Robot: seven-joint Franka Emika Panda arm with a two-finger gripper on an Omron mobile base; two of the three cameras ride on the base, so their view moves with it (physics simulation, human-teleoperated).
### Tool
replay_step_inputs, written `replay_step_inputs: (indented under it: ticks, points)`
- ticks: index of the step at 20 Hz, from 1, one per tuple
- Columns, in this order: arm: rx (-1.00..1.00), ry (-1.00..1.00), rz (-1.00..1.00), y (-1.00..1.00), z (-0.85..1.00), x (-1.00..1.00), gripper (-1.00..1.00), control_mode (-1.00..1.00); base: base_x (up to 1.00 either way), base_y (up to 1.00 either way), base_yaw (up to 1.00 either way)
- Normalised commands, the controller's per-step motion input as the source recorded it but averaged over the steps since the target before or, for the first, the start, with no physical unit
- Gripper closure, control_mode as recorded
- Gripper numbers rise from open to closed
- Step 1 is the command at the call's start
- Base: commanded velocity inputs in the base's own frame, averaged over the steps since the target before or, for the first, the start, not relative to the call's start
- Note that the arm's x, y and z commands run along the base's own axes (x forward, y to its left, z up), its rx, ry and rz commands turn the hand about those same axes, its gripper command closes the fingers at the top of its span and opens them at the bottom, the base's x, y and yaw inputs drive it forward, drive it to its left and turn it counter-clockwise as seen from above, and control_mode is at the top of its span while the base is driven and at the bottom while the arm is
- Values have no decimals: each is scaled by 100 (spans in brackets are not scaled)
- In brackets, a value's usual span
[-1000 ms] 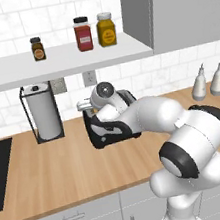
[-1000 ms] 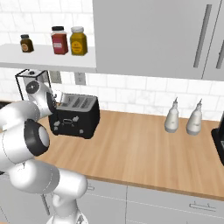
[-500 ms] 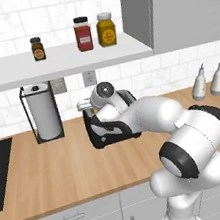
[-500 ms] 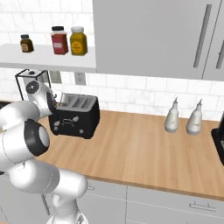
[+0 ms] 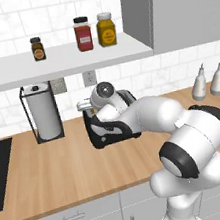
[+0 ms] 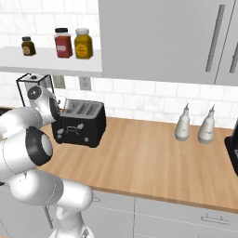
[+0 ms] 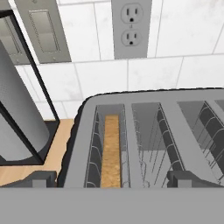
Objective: Start the toaster. Once the lever pops up, take the bread to the plate on the dining counter.
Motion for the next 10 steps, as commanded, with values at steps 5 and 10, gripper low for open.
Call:
replay_step_inputs:
  ticks: [5, 10]
  points:
    - [0, 0, 0, 0, 0, 0, -100, -100, 0, 0, 0]
    - [0, 0, 0, 0, 0, 0, -100, -100, 0, 0, 0]
